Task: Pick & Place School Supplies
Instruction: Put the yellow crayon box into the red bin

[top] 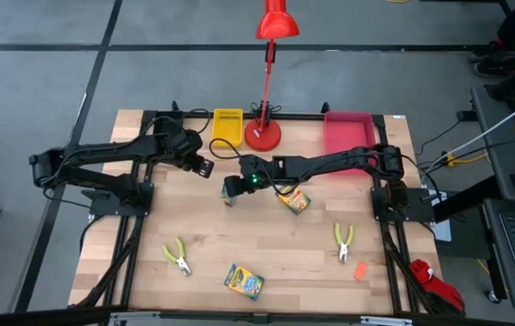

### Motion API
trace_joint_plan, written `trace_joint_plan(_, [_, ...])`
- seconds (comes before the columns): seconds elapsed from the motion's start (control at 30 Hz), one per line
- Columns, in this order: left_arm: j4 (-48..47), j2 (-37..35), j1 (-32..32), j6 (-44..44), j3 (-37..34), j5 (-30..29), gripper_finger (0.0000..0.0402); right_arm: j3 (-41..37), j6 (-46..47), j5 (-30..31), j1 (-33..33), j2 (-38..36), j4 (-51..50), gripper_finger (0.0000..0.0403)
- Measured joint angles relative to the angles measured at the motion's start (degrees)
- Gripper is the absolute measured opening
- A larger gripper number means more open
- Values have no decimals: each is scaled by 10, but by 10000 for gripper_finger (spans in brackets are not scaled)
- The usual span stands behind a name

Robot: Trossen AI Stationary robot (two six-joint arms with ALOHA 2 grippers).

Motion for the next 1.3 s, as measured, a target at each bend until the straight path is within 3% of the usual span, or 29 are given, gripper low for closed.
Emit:
trace_joint_plan(0.17, [0,0,0,0,0,0,15,0,-18,-7,4,-1,0,17])
trace_joint_plan(0.27, [0,0,0,0,0,0,15,1,-30,-14,6,-2,0,6])
trace_joint_plan(0.63, [0,0,-11,0,0,3,15,1,-57,4,25,-41,-29,51])
trace_joint_plan(0.77, [2,0,-24,0,0,22,15,1,-90,22,35,-57,-37,52])
trace_joint_plan(0.93, [44,0,-54,4,0,78,16,1,-92,2,39,-58,-49,69])
trace_joint_plan(1.17, [92,-2,-113,21,0,93,20,1,-93,-34,61,-60,-162,132])
trace_joint_plan(1.3, [92,-21,-141,37,0,55,33,1,-96,-26,90,-61,-249,163])
